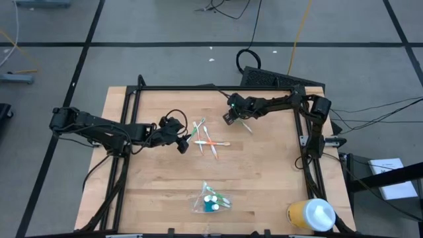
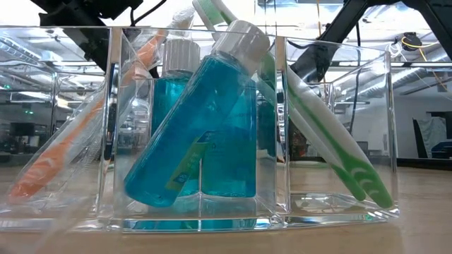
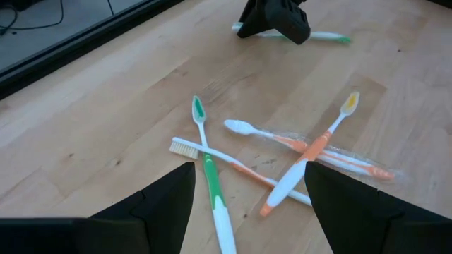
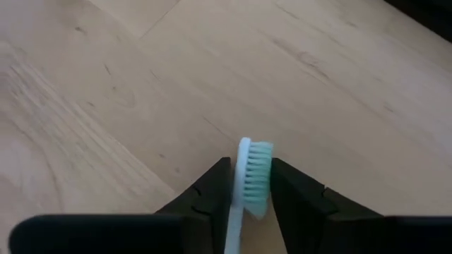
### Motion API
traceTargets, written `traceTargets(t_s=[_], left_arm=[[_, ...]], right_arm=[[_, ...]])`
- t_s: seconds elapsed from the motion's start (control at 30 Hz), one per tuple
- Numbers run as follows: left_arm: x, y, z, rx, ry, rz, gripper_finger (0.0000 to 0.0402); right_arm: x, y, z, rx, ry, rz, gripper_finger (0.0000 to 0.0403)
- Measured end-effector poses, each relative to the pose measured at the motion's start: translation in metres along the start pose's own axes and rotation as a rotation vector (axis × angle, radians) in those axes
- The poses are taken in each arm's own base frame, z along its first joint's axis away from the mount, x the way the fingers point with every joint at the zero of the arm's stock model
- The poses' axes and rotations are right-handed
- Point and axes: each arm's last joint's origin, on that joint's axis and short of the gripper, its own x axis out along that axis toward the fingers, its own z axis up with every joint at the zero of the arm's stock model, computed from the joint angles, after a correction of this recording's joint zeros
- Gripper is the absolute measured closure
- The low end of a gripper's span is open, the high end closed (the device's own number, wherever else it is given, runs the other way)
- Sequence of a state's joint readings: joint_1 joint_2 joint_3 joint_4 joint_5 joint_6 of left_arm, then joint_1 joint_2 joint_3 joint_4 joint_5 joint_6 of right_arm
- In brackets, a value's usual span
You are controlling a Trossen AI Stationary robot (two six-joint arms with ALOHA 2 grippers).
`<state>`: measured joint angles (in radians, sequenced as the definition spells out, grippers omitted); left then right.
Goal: Pick & Place toothbrushing station
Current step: Put the green toothbrush into the transparent organizer
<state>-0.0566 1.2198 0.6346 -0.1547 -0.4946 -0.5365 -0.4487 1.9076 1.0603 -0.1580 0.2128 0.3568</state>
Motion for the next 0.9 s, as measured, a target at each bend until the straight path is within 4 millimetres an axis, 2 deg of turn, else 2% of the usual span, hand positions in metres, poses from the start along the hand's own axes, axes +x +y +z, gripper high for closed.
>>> traceTargets(t_s=[0.27, 0.43, 0.73, 0.9], left_arm=[[0.0, 0.0, 0.0, -0.001, 0.0, 0.0, 0.0126], [0.0, 0.0, 0.0, 0.0, 0.0, 0.0, 0.0126], [0.0, 0.0, 0.0, -0.001, -0.002, 0.002, 0.0126], [0.0, 0.0, 0.0, -0.001, -0.003, 0.002, 0.0126]], right_arm=[[-0.014, 0.005, 0.003, -0.071, -0.024, 0.026, 0.0351], [-0.03, 0.01, 0.004, -0.115, -0.047, 0.062, 0.0356], [-0.078, 0.03, 0.013, -0.14, -0.186, 0.189, 0.0357], [-0.107, 0.056, 0.006, -0.18, -0.249, 0.358, 0.0357]])
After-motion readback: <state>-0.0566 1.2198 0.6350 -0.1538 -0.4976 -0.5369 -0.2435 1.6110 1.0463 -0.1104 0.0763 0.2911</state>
